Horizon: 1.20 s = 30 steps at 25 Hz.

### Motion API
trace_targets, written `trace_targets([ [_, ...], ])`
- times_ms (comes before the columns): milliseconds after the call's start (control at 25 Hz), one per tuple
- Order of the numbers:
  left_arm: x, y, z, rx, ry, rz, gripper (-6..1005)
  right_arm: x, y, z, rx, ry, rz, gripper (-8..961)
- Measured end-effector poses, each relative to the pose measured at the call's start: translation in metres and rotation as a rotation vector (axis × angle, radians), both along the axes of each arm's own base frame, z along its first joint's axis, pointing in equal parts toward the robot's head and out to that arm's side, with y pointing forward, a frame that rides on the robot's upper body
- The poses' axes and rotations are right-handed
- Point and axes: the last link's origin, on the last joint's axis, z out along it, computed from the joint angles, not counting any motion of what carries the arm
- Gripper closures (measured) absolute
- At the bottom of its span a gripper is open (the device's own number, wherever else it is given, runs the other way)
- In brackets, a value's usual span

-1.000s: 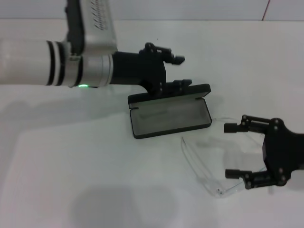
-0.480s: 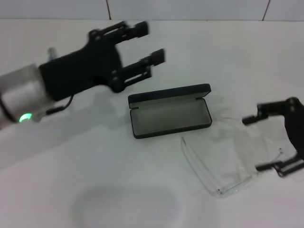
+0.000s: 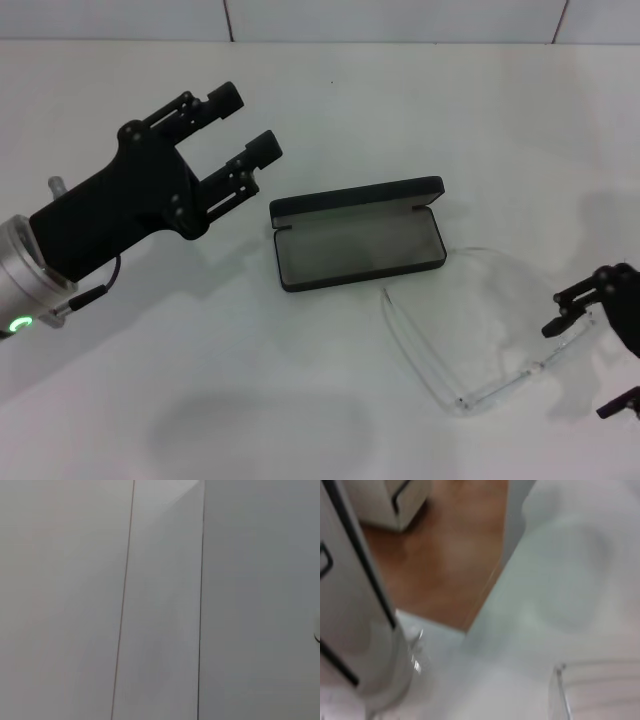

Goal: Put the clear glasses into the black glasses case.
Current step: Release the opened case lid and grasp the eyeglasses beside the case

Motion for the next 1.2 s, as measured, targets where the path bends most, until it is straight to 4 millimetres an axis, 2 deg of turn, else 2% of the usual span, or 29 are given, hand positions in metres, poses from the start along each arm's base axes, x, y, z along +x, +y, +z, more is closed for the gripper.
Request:
trace_targets([
  [360, -0.002, 0.0, -0.007, -0.009, 0.0, 0.011, 358, -0.001, 0.007, -0.047, 0.018, -0.109, 0.094, 113],
  [480, -0.003, 0.0, -0.008, -0.005, 0.003, 0.012, 358, -0.001, 0.005, -0.055, 0.003, -0.122, 0.097, 113],
  [640, -0.003, 0.0, -0.008, -0.003, 0.004, 0.011, 358, -0.002, 0.004, -0.058, -0.009, -0.124, 0.101, 168],
  [840, -0.004, -0.001, -0.008, -0.003, 0.004, 0.013, 358, -0.002, 0.003, -0.059, -0.007, -0.129, 0.095, 354],
  [1200, -0.006, -0.003, -0.008, -0.006, 0.008, 0.018, 358, -0.001, 0.004, -0.057, 0.01, -0.138, 0.065, 569],
])
